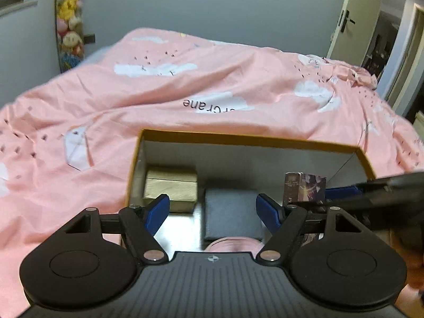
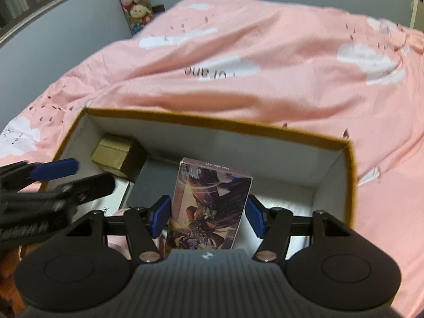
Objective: Organize objects
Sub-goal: 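Lower the anime card box beside the black box and open the right gripper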
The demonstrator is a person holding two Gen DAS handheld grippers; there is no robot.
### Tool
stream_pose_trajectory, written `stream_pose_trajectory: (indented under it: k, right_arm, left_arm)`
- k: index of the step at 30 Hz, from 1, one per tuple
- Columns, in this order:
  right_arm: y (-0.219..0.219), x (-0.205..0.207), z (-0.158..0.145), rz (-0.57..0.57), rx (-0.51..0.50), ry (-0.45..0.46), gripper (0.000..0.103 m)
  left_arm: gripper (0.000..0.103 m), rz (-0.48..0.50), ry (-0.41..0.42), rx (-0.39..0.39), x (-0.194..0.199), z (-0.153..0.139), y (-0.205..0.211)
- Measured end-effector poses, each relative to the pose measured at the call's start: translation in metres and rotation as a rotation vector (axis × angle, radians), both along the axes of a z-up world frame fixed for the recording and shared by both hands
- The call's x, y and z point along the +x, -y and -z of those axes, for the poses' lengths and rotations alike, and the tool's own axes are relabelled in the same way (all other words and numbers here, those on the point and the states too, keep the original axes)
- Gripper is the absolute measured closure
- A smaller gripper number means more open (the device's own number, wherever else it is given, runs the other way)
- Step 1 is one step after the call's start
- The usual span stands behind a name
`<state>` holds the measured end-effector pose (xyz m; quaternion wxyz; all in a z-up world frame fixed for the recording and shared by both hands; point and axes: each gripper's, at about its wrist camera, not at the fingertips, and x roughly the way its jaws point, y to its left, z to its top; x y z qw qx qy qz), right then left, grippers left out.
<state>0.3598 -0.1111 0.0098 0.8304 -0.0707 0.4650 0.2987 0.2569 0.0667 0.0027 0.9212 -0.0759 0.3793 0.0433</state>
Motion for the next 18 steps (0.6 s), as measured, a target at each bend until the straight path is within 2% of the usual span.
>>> stream_pose_trajectory:
  k: [2, 7, 13, 18]
  right_arm:
    - [-0.006, 0.003, 0.005, 0.011, -0.026, -0.02, 0.04]
    - [-0.013, 0.02, 0.023, 0.076, -0.061, -0.086, 0.04]
    - [-0.014, 0.033, 0.036, 0.13, -0.026, -0.149, 0.04]
    - [-0.012, 0.037, 0.039, 0.138, 0.043, -0.175, 0.044]
  left_arm:
    - [0.019, 0.018, -0.001, 0.047, -0.002, 0.003, 0.006]
    - [0.02, 0.049, -0.016, 0.083, -0.005, 0.014, 0.013]
    - [0.021, 0.064, -0.015, 0.09, -0.009, 0.022, 0.015]
    - [0.022, 0.07, -0.015, 0.098, -0.01, 0.024, 0.017]
